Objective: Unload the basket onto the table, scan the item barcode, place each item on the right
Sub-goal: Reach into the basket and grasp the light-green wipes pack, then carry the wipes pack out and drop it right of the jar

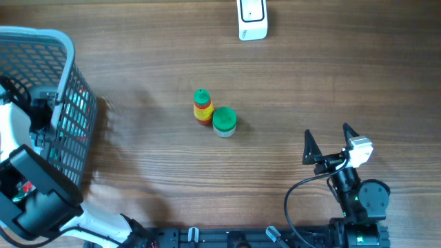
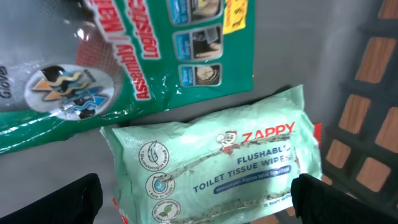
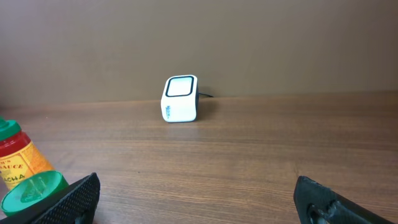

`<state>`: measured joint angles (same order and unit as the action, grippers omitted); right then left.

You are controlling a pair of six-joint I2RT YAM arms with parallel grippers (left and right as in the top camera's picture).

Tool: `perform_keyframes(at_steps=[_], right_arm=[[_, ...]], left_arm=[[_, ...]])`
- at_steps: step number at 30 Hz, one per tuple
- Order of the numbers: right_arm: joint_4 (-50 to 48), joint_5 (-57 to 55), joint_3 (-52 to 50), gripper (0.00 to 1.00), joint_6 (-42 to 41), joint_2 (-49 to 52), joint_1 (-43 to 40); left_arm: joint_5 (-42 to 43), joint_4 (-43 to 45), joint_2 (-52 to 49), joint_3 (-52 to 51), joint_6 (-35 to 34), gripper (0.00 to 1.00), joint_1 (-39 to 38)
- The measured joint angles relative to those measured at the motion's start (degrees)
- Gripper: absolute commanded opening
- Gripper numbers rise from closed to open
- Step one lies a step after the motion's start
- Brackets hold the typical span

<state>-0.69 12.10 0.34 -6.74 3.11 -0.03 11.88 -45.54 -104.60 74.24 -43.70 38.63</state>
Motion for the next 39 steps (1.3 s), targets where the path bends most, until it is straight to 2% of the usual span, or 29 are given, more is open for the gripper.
perform_keyframes(at_steps=[2, 3, 5, 7, 8, 15, 18, 23, 27, 29, 33, 35, 39], right_arm=[[0.0, 0.0, 0.0, 1.00, 0.0, 0.0, 0.0], [0.0, 0.0, 0.0, 1.00, 0.0, 0.0, 0.0], [0.0, 0.0, 0.0, 1.00, 0.0, 0.0, 0.0], [0.0, 0.0, 0.0, 1.00, 0.0, 0.0, 0.0], [0.0, 0.0, 0.0, 1.00, 0.0, 0.0, 0.0], [0.0, 0.0, 0.0, 1.00, 0.0, 0.0, 0.0], [0.0, 0.0, 0.0, 1.00, 0.0, 0.0, 0.0], [0.0, 0.0, 0.0, 1.00, 0.0, 0.0, 0.0], [0.0, 0.0, 0.0, 1.00, 0.0, 0.0, 0.0], [0.0, 0.0, 0.0, 1.00, 0.0, 0.0, 0.0], [0.0, 0.0, 0.0, 1.00, 0.0, 0.0, 0.0], [0.0, 0.0, 0.0, 1.00, 0.0, 0.0, 0.0], [0.0, 0.0, 0.0, 1.00, 0.0, 0.0, 0.0]], left_arm=[[0.1, 0.7, 0.0, -0.9, 0.0, 1.00, -0.1], [0.1, 1.5, 0.0, -1.6, 0.0, 0.94, -0.3], [0.2, 3.3, 0.0, -3.5, 0.1, 0.64, -0.6], [0.7, 6.2, 0.0, -6.1, 0.2, 0.08, -0.9], [1.0, 6.8, 0.0, -6.5, 0.1, 0.04, -0.9], [-2.5, 4.2, 4.5, -6.6, 0.4, 0.04, -0.8], [-4.7, 2.6, 11.9, -6.2, 0.4, 0.04, -0.7], [-6.0, 1.7, 30.8, -3.3, 0.4, 0.04, -0.6], [-5.4, -2.6, 43.7, -2.8, 0.1, 0.04, -0.6], [-2.0, -3.3, 48.5, -2.8, 0.0, 0.04, -0.6], [11.1, -0.9, 56.2, -2.8, -0.1, 0.04, -2.2], [17.4, -0.7, 58.7, -2.8, -0.1, 0.04, -5.5], [23.2, -0.7, 59.9, -2.8, 0.3, 0.04, -16.4]])
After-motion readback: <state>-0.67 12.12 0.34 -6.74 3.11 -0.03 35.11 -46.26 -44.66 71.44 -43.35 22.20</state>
